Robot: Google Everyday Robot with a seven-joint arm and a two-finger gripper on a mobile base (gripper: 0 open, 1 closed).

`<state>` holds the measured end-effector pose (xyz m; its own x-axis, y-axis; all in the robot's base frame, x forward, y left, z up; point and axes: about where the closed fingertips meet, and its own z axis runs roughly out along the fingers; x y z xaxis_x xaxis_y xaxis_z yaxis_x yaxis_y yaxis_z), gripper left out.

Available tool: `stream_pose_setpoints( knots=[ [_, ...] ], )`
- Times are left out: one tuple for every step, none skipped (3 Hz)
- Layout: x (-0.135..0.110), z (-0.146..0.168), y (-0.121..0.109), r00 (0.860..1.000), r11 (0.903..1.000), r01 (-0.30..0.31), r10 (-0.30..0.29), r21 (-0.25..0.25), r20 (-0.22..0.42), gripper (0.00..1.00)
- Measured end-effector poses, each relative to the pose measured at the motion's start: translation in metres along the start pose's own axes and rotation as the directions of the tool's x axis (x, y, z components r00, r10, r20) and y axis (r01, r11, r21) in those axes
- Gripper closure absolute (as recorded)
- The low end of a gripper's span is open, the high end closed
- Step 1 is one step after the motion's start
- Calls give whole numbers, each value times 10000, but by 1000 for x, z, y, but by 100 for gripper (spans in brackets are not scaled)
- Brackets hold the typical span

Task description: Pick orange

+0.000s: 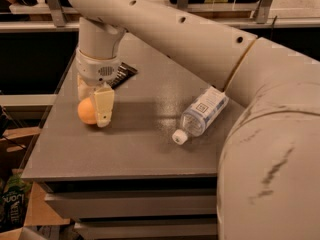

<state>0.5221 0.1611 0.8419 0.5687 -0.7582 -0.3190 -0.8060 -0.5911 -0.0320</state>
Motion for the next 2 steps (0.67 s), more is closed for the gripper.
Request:
stream_pose_setpoints(
  knots=[
    [7,-7,-3,10000,9999,-23,24,140,-65,57],
    [5,-24,-5,9999,9987,101,-97,506,-80,80]
  ],
)
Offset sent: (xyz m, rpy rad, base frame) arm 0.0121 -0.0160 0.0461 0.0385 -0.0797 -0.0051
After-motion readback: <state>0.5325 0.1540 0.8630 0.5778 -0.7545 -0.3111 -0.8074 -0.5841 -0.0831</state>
